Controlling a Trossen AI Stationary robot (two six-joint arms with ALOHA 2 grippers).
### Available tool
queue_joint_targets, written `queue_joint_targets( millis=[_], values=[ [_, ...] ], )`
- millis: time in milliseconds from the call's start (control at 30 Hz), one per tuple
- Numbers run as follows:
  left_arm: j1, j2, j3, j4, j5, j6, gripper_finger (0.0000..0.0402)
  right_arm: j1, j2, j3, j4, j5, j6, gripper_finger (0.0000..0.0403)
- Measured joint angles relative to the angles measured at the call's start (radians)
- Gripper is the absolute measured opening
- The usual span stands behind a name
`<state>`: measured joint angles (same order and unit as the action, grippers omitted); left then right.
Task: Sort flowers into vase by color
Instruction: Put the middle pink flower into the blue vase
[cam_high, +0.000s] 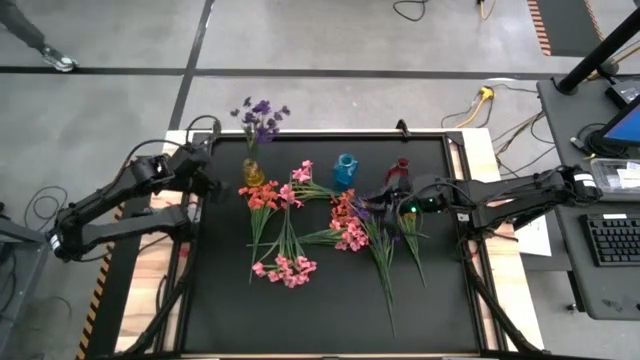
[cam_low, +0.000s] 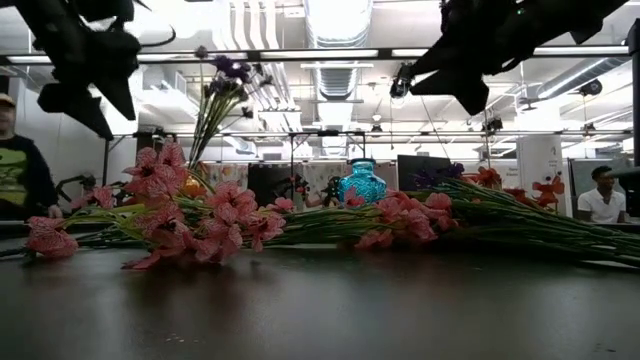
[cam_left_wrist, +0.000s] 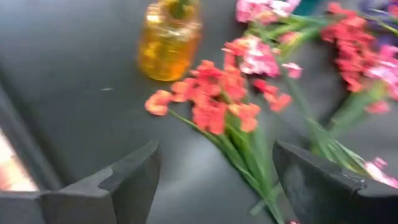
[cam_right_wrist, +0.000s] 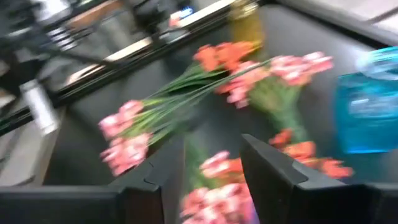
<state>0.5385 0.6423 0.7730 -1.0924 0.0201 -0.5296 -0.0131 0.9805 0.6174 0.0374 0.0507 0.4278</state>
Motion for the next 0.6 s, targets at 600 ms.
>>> queue_joint_targets(
  millis=[600],
  values=[
    [-0.678,0.029,-0.152,0.673,-0.107,-0.065,0.029,0.115,0.282,0.282,-0.372,-0.051,-0.34,0.0164]
  ],
)
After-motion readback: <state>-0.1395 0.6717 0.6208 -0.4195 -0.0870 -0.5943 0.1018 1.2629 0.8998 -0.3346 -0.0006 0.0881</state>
